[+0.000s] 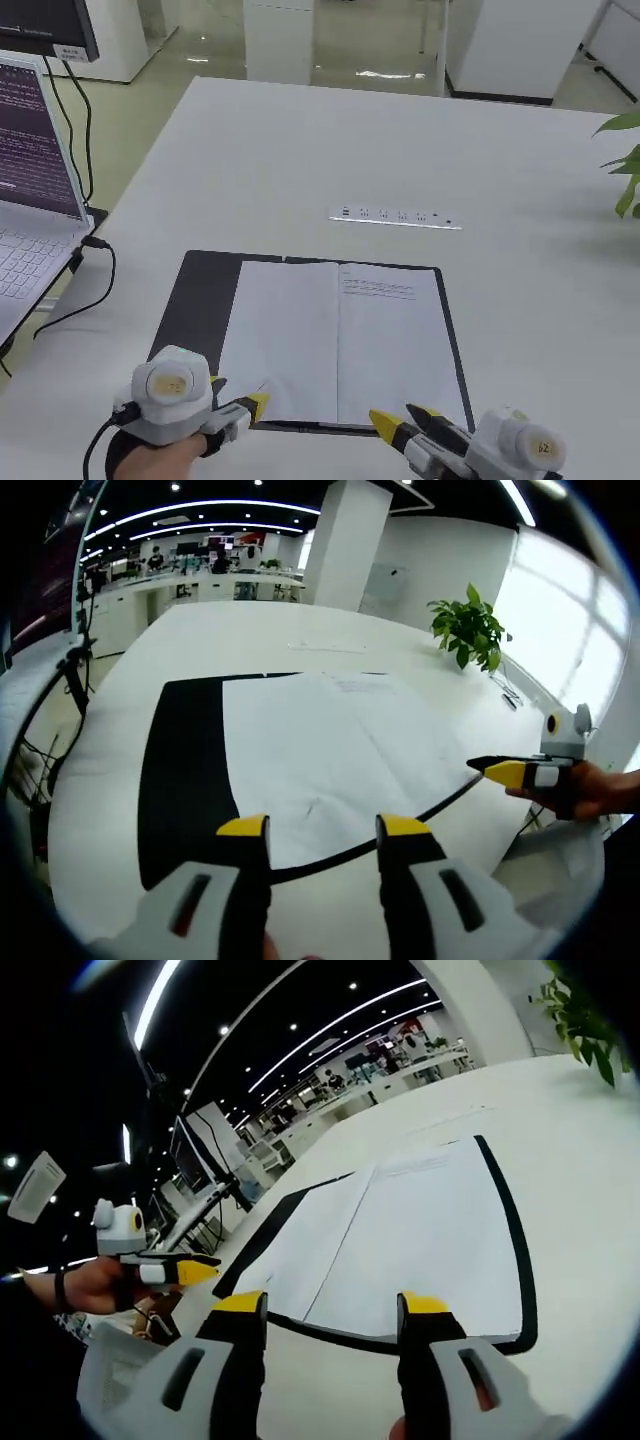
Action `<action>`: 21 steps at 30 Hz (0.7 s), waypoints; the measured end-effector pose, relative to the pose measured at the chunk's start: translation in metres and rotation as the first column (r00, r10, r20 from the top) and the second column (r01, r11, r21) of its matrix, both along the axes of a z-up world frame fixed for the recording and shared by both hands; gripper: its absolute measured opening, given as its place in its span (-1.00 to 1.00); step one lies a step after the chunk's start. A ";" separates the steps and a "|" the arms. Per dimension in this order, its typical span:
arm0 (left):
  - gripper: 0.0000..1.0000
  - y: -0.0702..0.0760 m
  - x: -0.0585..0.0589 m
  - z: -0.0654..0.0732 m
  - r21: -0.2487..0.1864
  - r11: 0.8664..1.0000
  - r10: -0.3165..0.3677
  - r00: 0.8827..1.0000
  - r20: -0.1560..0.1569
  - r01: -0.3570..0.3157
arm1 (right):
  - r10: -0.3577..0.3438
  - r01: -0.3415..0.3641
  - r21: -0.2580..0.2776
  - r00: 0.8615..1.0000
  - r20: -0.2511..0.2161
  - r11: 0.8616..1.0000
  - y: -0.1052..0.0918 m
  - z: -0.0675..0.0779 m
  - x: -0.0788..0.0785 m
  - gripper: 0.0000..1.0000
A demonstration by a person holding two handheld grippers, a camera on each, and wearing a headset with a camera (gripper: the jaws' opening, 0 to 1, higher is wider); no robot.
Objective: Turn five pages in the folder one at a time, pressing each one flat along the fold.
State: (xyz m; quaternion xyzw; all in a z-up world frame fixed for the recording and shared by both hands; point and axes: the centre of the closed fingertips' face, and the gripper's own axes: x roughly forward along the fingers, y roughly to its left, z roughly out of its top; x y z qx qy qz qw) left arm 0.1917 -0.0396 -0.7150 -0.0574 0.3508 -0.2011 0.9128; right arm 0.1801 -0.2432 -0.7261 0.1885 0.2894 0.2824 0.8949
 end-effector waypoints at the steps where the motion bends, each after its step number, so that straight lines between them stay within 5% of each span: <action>1: -0.11 0.002 0.000 0.002 0.002 1.000 0.008 1.000 -0.001 -0.008 | -0.003 0.003 -0.007 1.000 0.007 1.000 -0.003 0.003 0.000 0.09; 12: 0.21 0.031 -0.017 0.036 0.036 0.998 0.044 0.997 0.068 -0.047 | -0.023 0.028 -0.061 0.996 0.080 0.998 -0.023 0.031 -0.007 0.36; 21: 0.28 0.047 -0.034 0.055 0.077 0.997 0.024 0.995 0.092 -0.031 | 0.012 -0.002 -0.133 0.997 0.075 0.991 -0.038 0.034 -0.026 0.42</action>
